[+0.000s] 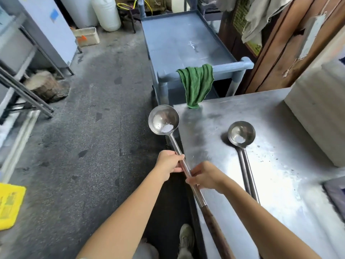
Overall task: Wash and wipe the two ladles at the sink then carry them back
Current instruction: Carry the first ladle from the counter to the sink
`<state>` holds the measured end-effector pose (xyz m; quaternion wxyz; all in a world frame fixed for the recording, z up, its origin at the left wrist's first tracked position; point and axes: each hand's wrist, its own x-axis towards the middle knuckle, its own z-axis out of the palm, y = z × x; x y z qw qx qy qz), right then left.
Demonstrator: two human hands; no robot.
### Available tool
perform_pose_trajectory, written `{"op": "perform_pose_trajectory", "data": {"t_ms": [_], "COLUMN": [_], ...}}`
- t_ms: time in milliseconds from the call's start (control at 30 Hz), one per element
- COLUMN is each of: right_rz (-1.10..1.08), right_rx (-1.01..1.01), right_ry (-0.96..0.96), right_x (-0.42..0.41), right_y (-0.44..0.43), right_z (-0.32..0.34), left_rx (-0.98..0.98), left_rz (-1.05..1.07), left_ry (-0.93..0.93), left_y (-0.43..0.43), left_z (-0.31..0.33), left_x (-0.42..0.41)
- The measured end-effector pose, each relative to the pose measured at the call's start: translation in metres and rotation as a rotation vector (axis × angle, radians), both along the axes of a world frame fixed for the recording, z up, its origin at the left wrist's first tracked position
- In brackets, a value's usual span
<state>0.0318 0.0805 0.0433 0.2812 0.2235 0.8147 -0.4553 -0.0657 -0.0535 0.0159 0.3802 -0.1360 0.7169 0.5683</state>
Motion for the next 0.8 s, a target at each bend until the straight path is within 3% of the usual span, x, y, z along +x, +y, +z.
{"op": "perform_pose_trajectory", "data": {"t_ms": [433, 800], "right_rz": [0.178, 0.458], "right_rx": [-0.307, -0.457], "right_ry": [0.131, 0.078], "right_x": [-0.127, -0.177], "right_y": [-0.241, -0.464], "right_z": [0.086, 0.137], "left_rx": [0.042, 0.108], "left_rz": [0.338, 0.632], "left_ry": [0.2, 0.319], "left_y": [-0.267, -0.504], "left_z": [0.097, 0.15], "left_x": [-0.087, -0.084]}}
